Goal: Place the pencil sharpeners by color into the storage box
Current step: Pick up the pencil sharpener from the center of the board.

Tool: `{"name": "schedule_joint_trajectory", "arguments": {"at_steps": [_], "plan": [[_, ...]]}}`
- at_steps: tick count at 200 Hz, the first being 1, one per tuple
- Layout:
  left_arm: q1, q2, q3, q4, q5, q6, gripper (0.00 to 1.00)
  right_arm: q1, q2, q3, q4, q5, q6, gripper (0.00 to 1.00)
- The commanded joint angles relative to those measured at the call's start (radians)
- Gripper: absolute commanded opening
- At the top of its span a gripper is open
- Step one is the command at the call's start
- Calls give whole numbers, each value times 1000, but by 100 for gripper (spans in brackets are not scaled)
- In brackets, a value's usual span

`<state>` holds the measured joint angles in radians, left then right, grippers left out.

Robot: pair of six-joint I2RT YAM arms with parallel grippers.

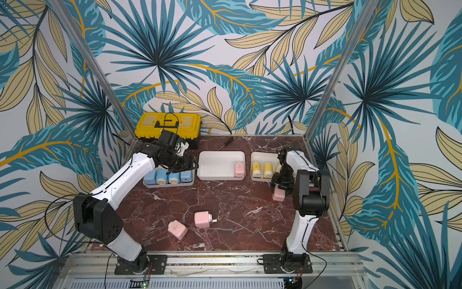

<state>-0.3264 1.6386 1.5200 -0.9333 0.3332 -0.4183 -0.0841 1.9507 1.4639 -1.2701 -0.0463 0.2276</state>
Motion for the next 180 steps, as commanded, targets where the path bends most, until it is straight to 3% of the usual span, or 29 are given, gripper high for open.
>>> {"name": "schedule_joint_trajectory", "arguments": {"at_steps": [1, 109, 180], "plan": [[5, -35, -19, 0, -7, -5, 68, 6, -14, -36, 24, -26, 3, 62], [5, -45, -26, 1, -11, -5, 69, 26, -112, -91, 29, -53, 33, 51], [5, -32, 11, 1, -19, 19, 69, 182, -232, 111, -140, -38, 96, 49]]}}
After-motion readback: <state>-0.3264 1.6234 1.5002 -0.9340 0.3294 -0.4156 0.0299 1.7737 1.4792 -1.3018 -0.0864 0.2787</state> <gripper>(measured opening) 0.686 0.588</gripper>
